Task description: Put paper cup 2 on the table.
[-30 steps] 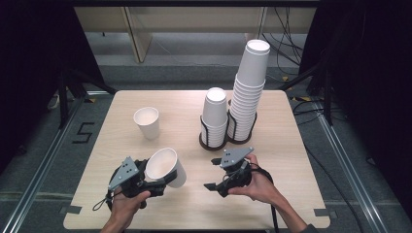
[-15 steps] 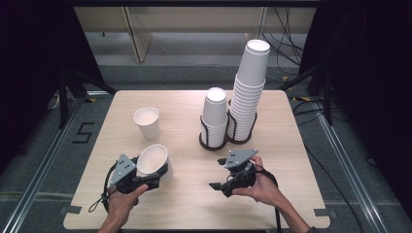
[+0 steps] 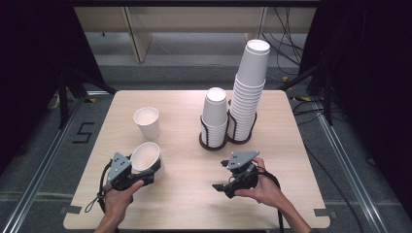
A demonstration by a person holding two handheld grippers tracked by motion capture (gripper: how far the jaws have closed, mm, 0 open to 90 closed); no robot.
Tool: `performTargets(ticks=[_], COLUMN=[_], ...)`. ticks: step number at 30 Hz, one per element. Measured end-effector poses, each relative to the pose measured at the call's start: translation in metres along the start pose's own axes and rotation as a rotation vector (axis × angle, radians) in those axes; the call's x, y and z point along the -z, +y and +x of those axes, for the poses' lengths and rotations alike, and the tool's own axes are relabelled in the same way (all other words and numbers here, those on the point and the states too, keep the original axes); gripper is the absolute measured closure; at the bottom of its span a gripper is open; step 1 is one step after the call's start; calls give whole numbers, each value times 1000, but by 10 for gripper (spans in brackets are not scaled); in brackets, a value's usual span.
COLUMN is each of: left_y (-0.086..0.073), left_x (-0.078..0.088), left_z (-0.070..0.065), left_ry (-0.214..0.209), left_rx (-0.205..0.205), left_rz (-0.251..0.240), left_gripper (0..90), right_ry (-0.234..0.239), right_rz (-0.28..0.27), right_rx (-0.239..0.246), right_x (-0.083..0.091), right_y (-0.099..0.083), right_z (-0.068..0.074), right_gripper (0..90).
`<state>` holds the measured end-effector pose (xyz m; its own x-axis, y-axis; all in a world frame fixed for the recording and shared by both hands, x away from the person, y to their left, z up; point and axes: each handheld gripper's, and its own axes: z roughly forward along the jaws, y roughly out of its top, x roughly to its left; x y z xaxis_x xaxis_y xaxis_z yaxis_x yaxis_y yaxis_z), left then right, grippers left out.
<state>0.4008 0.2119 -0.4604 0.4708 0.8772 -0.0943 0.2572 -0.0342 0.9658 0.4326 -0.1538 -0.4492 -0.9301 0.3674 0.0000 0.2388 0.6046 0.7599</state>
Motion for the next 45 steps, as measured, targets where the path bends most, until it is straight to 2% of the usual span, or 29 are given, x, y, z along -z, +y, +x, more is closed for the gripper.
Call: performTargets(ticks=[2, 7, 13, 18, 23, 26, 28, 34, 38, 45], left_y=[-1, -2, -3, -5, -5, -2, 0, 1, 2, -1], left_x=[-2, -5, -11, -17, -23, -30, -36, -45, -50, -56], left_z=[3, 10, 18, 24, 36, 44, 49, 59, 62, 67], left_ry=[6, 52, 89, 118, 141, 161, 178, 195, 199, 209], left_rx=[5, -4, 9, 3, 36, 30, 35, 33, 15, 29], left_rz=[-10, 16, 15, 30, 39, 59, 53, 77, 86, 90], left_gripper=[164, 163, 163, 163, 162, 161, 160, 158, 155, 153], right_ry=[5, 1, -9, -12, -14, -13, -15, -14, -11, -13], right_rz=[8, 12, 13, 24, 25, 26, 25, 28, 30, 34], right_rx=[0, -5, -3, -3, -3, -5, -4, -5, -5, -6], right_x=[0, 0, 1, 0, 1, 0, 0, 2, 1, 1], right_y=[-1, -3, -5, -8, -9, -10, -10, -10, -11, -11], right_z=[0, 1, 0, 0, 0, 0, 0, 0, -1, 0], right_gripper=[160, 160, 160, 160, 160, 160, 160, 161, 161, 161])
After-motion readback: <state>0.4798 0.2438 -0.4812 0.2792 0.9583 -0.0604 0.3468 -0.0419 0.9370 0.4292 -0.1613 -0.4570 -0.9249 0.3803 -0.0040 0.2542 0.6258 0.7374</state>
